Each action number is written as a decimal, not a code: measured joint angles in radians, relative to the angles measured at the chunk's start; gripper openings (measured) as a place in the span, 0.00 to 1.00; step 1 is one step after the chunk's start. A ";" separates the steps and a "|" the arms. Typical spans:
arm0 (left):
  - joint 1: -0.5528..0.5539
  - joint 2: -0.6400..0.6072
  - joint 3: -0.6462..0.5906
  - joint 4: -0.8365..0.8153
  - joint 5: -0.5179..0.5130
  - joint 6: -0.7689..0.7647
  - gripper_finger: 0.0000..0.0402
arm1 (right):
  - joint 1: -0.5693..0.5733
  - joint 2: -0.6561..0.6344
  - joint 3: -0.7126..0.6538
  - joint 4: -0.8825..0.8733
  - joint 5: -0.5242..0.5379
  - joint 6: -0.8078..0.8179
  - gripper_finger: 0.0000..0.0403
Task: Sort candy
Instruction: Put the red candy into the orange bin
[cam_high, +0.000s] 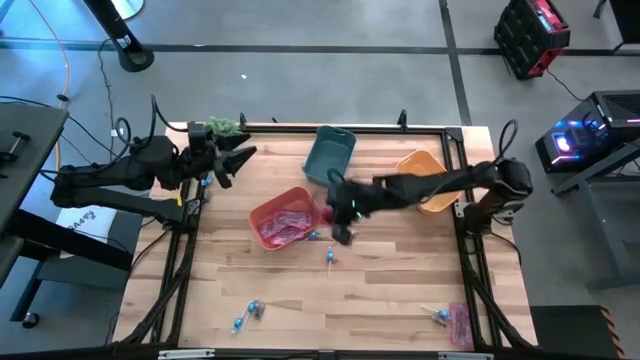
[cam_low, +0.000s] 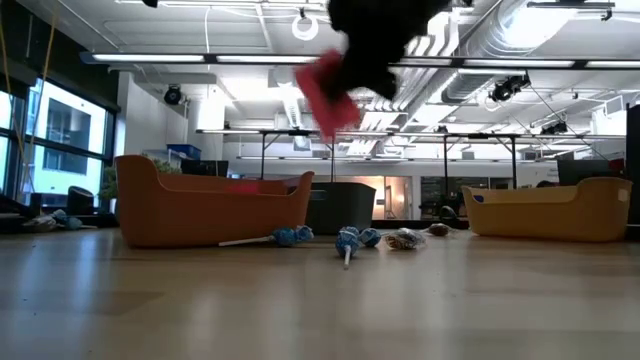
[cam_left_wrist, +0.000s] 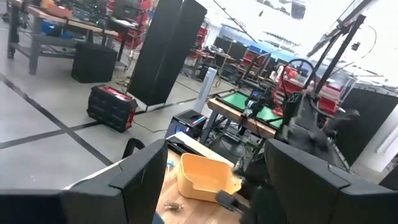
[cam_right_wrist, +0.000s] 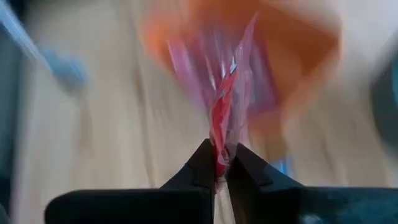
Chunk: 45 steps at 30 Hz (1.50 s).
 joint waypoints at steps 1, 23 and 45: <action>0.000 0.000 0.000 0.000 0.000 -0.002 0.66 | -0.024 0.006 0.001 0.087 -0.019 0.000 0.04; 0.000 -0.001 0.000 0.000 -0.005 -0.053 0.66 | -0.114 0.062 0.114 -0.031 -0.352 0.094 0.57; 0.000 -0.001 0.000 -0.007 -0.001 -0.055 0.66 | 0.563 -0.138 -0.478 -0.468 -0.652 0.996 0.58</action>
